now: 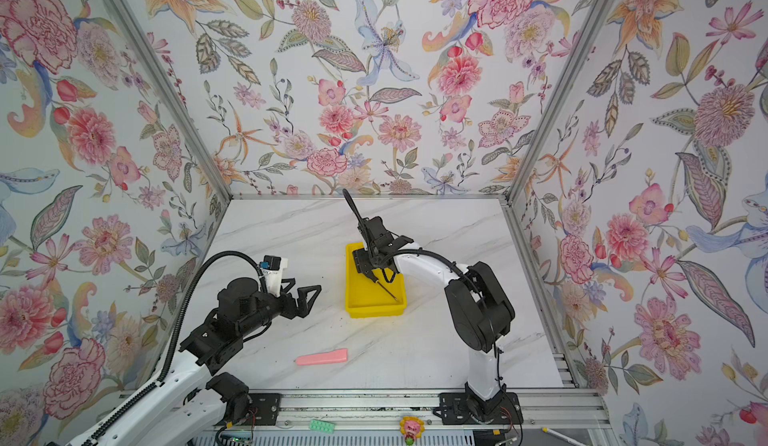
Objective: Put the screwdriver in the bin
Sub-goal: Place the screwdriver into the bin, then reset both arms
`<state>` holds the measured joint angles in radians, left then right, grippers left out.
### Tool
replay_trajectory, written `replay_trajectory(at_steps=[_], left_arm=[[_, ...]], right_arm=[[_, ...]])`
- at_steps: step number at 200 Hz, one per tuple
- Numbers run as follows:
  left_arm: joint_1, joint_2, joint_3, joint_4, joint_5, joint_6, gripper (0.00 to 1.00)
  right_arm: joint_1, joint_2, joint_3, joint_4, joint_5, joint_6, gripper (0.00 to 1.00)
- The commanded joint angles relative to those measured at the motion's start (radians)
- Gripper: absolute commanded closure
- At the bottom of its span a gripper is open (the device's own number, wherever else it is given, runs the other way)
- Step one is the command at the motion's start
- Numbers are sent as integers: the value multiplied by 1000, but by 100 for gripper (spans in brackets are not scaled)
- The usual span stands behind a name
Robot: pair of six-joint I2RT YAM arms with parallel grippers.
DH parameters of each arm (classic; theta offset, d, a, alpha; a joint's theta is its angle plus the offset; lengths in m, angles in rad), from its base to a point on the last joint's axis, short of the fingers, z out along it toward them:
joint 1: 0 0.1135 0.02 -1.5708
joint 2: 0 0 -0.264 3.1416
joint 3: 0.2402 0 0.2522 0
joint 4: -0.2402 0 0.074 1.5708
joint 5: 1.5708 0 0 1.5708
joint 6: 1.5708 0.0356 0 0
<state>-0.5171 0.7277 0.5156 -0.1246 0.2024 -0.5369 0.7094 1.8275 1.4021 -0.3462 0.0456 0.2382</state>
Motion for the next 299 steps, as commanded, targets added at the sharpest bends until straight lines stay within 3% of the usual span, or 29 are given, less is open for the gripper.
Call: replay_trajectory(at_steps=[1, 4, 47, 67, 91, 115, 134, 145, 155, 183, 203, 219, 242, 274, 299], left_arm=[[-8, 1, 63, -70, -174, 49, 1], [-8, 1, 65, -78, -201, 52, 1], [3, 12, 109, -114, -544, 101, 1], [30, 46, 108, -62, -669, 150, 1], [78, 50, 21, 175, -788, 284, 1], [147, 47, -206, 667, -806, 544, 1], [287, 147, -235, 747, -764, 510, 1], [310, 208, -259, 828, -826, 517, 1], [330, 258, -275, 886, -823, 519, 1], [352, 400, -289, 1009, -804, 503, 1], [356, 484, -283, 1083, -797, 488, 1], [360, 552, -272, 1145, -751, 487, 1], [370, 664, -248, 1239, -697, 502, 1], [387, 769, -228, 1312, -610, 519, 1], [422, 765, -255, 1346, -556, 486, 1]], right_arm=[[7, -173, -42, -4, 74, -25, 7], [5, -194, -53, -4, 81, -28, 0], [-55, -481, -225, 9, 209, -90, 1], [-187, -609, -352, 63, 205, -65, 1], [-379, -735, -547, 158, 203, 14, 1], [-548, -835, -758, 307, 253, 74, 1], [-599, -888, -973, 611, 261, 30, 1], [-608, -874, -1091, 844, 224, -39, 1], [-607, -825, -1125, 934, 225, -86, 1], [-615, -605, -1058, 975, 201, -198, 1], [-641, -488, -1052, 1122, 148, -202, 1], [-640, -398, -992, 1100, 158, -217, 1], [-633, -359, -931, 1027, 105, -255, 1], [-674, -328, -1008, 1233, 14, -278, 1], [-679, -318, -1046, 1296, 2, -275, 1]])
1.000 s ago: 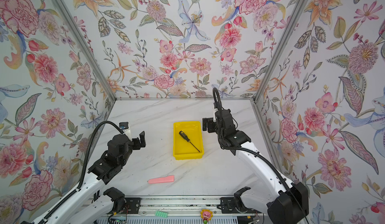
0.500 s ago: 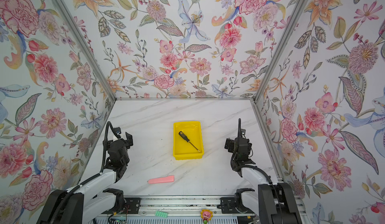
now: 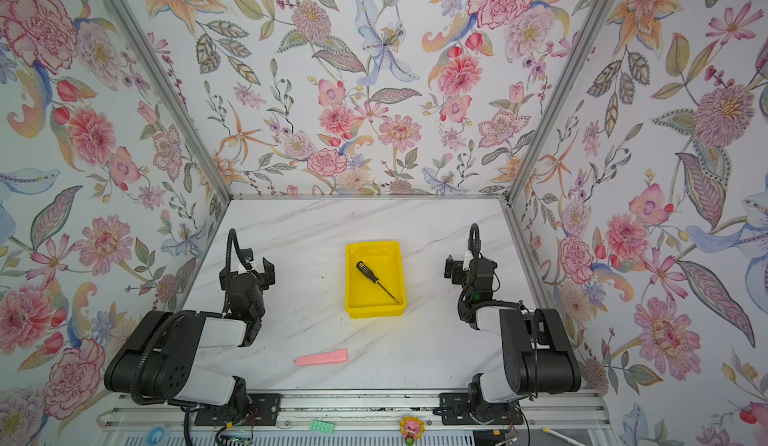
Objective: Put the screwdriver in the bin
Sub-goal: Reset both arms
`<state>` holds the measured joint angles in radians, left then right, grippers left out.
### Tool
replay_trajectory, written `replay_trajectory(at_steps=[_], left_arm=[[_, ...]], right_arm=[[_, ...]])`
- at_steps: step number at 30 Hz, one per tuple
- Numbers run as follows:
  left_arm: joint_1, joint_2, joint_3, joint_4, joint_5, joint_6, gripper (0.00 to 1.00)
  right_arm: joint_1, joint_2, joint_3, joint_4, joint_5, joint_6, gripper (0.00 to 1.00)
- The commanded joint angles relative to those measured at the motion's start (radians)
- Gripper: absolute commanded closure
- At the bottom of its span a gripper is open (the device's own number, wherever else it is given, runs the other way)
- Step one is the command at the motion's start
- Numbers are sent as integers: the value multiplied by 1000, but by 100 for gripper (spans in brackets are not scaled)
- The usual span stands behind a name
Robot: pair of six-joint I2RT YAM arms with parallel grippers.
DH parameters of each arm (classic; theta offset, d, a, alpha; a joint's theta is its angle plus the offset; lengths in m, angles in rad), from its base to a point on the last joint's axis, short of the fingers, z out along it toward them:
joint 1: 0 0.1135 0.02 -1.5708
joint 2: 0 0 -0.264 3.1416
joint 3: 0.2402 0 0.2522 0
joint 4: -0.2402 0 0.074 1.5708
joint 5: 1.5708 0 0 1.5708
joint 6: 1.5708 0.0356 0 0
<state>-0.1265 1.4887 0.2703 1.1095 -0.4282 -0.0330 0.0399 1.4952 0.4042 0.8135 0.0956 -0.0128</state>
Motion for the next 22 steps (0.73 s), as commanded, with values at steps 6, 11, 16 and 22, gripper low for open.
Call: replay_trajectory(at_steps=[6, 11, 16, 22], left_arm=[[56, 42, -36, 192, 165, -9, 1], [51, 59, -56, 269, 161, 0, 1], [43, 66, -64, 300, 165, 18, 1], [44, 66, -53, 280, 226, 32, 1]], right_arm=[[-18, 48, -97, 255, -50, -14, 1], [-17, 56, -99, 273, -45, -17, 1], [-15, 50, -105, 278, -46, -18, 1], [-15, 50, -104, 277, -45, -18, 1]])
